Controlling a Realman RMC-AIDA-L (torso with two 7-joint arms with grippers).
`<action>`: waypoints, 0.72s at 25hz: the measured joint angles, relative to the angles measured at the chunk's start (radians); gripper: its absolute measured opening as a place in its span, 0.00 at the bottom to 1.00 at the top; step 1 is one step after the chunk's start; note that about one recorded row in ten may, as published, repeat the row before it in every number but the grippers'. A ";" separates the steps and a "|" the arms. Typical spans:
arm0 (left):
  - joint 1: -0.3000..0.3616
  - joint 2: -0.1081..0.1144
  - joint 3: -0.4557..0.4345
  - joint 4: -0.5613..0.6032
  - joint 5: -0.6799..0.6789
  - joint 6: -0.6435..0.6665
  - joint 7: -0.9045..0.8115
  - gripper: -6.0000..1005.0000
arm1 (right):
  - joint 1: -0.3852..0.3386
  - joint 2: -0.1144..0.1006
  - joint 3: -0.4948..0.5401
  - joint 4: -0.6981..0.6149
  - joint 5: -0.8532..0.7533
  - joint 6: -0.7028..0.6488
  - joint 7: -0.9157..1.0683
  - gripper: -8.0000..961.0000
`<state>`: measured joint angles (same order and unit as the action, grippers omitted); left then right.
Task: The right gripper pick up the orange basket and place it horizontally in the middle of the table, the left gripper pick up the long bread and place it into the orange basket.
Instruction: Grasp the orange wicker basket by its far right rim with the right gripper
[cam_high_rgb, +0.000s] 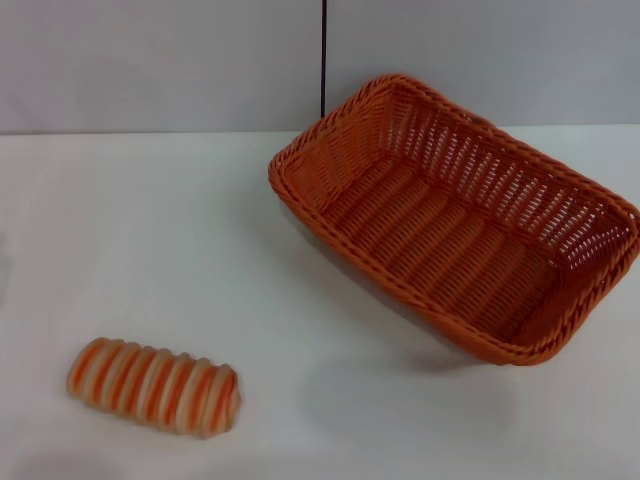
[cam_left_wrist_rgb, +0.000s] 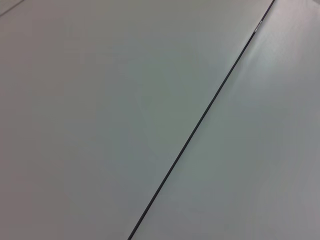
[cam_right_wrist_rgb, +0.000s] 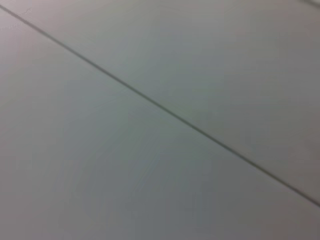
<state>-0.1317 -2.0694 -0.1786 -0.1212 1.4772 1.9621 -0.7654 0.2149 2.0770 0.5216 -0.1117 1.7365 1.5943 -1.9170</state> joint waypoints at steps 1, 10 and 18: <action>-0.001 0.000 -0.002 0.000 0.000 0.000 0.000 0.81 | -0.006 0.000 0.004 0.010 0.000 0.000 0.000 0.50; -0.014 0.001 -0.004 0.003 -0.001 -0.007 -0.008 0.81 | 0.038 -0.080 -0.301 -0.293 -0.104 0.023 0.382 0.50; -0.012 0.002 0.010 0.008 0.000 -0.021 -0.009 0.81 | 0.078 -0.187 -0.814 -0.727 -0.122 0.077 0.793 0.50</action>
<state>-0.1441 -2.0675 -0.1684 -0.1130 1.4775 1.9410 -0.7745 0.2931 1.8895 -0.2922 -0.8385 1.6140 1.6713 -1.1235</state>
